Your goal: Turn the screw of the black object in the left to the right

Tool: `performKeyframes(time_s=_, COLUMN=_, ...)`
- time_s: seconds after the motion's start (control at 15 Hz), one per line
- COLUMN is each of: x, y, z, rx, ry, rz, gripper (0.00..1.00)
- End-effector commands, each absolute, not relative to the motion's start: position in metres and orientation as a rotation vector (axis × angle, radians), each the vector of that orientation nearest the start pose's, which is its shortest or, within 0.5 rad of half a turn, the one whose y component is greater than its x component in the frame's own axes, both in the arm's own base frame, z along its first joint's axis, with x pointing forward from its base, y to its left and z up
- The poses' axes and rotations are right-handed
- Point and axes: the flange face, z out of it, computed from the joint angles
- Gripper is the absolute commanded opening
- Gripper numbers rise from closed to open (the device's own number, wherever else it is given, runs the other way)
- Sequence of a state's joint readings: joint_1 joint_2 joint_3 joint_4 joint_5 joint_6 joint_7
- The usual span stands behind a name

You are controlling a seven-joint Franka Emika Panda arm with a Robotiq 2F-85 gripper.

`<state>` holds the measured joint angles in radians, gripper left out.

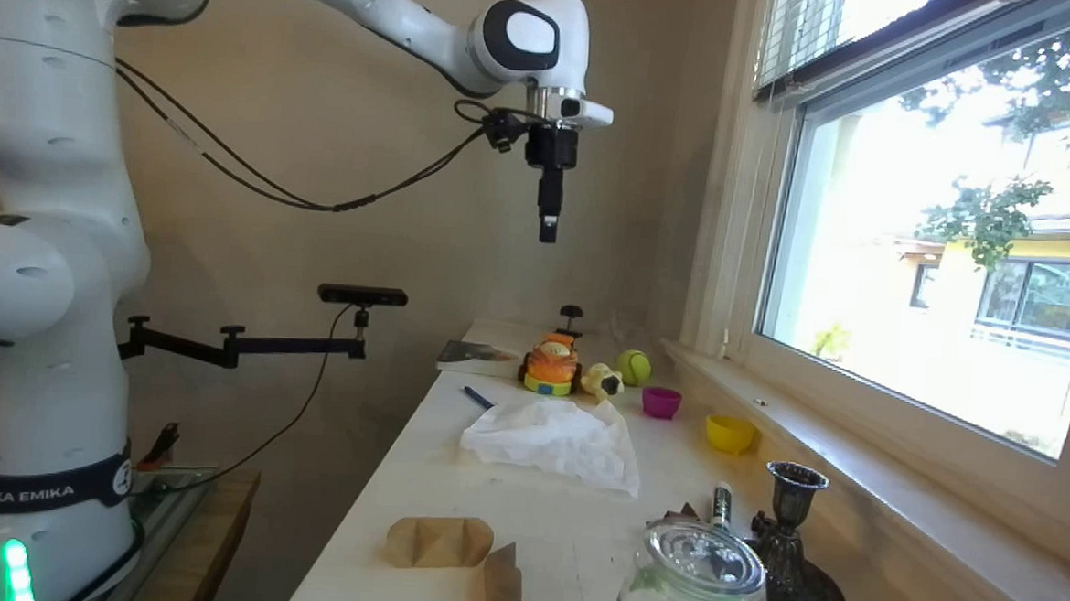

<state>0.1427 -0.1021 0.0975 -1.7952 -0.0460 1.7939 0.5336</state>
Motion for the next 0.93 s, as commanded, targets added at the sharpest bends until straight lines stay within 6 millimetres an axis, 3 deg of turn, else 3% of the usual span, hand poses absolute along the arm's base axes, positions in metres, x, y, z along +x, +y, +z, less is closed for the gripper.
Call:
performKeyframes(time_s=0.0, x=0.484, y=0.090, z=0.593, rx=-3.195, ry=0.329, rz=-0.251, gripper=1.00)
performKeyframes(time_s=0.4, x=0.461, y=0.053, z=0.575, rx=-3.122, ry=0.429, rz=-0.407, gripper=1.00)
performKeyframes(time_s=0.53, x=0.458, y=0.048, z=0.562, rx=-3.091, ry=0.468, rz=-0.419, gripper=1.00)
performKeyframes(time_s=0.6, x=0.472, y=0.053, z=0.571, rx=-3.133, ry=0.424, rz=-0.370, gripper=1.00)
performKeyframes(time_s=0.87, x=0.467, y=0.049, z=0.559, rx=-3.126, ry=0.435, rz=-0.384, gripper=1.00)
